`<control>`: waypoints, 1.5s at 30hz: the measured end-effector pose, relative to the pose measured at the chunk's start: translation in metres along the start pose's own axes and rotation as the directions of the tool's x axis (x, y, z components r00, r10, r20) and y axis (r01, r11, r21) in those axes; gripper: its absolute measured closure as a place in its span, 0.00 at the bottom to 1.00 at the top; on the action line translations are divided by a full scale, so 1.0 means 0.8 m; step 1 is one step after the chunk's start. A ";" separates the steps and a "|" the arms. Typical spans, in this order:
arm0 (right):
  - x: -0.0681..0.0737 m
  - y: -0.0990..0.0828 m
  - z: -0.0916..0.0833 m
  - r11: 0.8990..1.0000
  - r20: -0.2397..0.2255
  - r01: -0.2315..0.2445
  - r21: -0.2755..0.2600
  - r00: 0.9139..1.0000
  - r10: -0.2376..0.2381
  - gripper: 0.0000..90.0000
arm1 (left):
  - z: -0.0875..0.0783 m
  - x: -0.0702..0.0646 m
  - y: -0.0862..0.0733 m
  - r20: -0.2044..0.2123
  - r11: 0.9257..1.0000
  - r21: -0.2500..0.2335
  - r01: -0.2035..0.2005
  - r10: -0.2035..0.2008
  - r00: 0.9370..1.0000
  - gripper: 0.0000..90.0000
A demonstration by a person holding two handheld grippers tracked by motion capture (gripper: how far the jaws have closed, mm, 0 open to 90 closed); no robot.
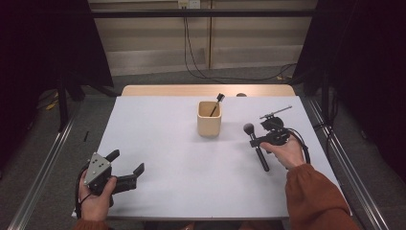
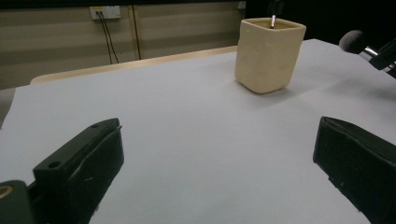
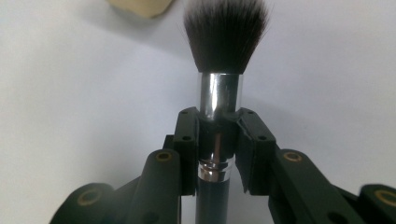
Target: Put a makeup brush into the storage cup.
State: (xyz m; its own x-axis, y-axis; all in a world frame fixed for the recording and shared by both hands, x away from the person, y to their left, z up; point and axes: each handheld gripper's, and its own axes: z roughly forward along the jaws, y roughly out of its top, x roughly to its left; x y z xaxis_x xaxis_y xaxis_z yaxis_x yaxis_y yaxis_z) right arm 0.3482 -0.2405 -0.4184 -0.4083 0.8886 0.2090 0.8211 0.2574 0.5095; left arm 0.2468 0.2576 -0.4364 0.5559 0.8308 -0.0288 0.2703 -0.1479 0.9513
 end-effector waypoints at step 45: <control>0.008 -0.040 -0.024 0.777 -0.045 0.109 -0.620 0.984 -0.173 0.80 | 0.001 0.000 -0.001 0.023 1.000 0.002 0.004 -0.004 1.000 0.02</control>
State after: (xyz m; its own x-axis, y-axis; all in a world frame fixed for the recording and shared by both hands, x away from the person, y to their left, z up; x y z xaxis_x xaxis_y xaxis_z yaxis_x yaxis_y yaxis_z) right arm 0.3116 -0.2504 -0.4177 -0.5621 0.8125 0.1549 0.3459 0.0608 0.9363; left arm 0.2474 0.2571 -0.4371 0.5726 0.8189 -0.0397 0.2742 -0.1457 0.9506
